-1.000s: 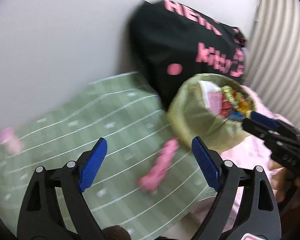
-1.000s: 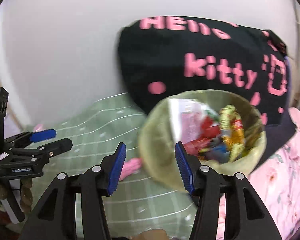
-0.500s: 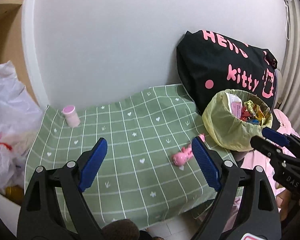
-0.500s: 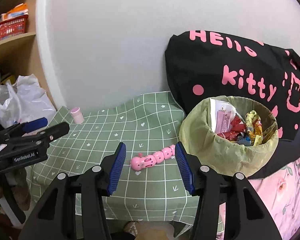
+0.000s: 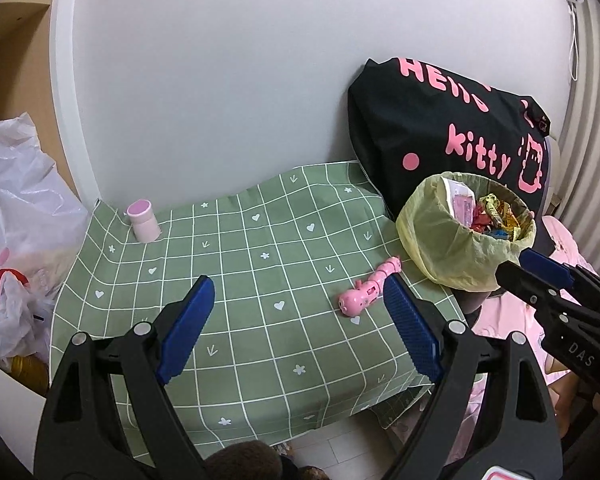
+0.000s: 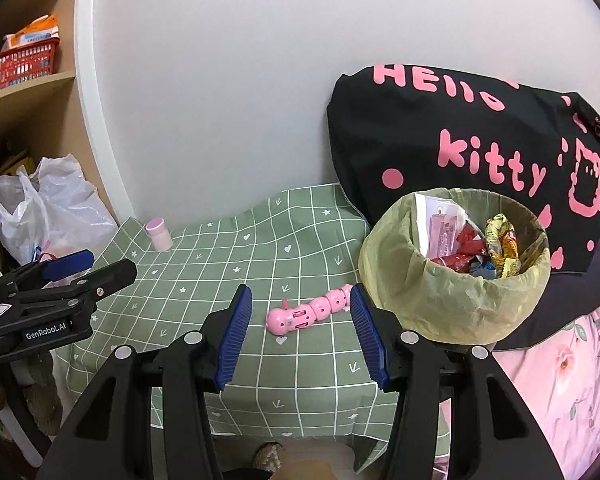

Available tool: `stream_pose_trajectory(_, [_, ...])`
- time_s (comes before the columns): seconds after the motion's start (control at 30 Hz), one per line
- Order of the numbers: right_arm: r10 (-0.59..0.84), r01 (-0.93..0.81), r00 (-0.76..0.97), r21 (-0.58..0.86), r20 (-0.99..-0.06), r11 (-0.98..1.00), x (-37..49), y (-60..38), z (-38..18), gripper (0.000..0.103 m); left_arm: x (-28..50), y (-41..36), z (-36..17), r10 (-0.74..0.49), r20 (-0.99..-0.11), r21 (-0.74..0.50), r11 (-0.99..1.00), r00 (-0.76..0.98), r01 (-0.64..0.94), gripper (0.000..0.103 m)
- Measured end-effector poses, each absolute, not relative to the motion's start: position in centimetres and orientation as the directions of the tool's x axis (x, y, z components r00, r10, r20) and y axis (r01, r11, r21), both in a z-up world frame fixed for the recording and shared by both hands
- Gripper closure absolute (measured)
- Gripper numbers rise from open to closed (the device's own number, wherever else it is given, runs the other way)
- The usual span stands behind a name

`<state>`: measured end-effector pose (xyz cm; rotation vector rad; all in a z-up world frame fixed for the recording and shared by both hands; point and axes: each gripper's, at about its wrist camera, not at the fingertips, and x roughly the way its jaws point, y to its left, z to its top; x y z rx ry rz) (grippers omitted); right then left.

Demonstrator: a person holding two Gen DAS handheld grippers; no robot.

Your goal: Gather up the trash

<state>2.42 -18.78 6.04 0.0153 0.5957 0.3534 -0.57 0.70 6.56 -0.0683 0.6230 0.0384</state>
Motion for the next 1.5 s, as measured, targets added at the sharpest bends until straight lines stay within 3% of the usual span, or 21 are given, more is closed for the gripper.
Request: stream_pose_trajectory(1.5, [0.329, -0.316, 0.778, 0.118, -0.535, 0.941, 2.48, -19.27, 6.27, 0.055, -1.03, 0.12, 6.76, 0.002, -0.579, -0.055, 0.998, 0.815, -0.042, 0.021])
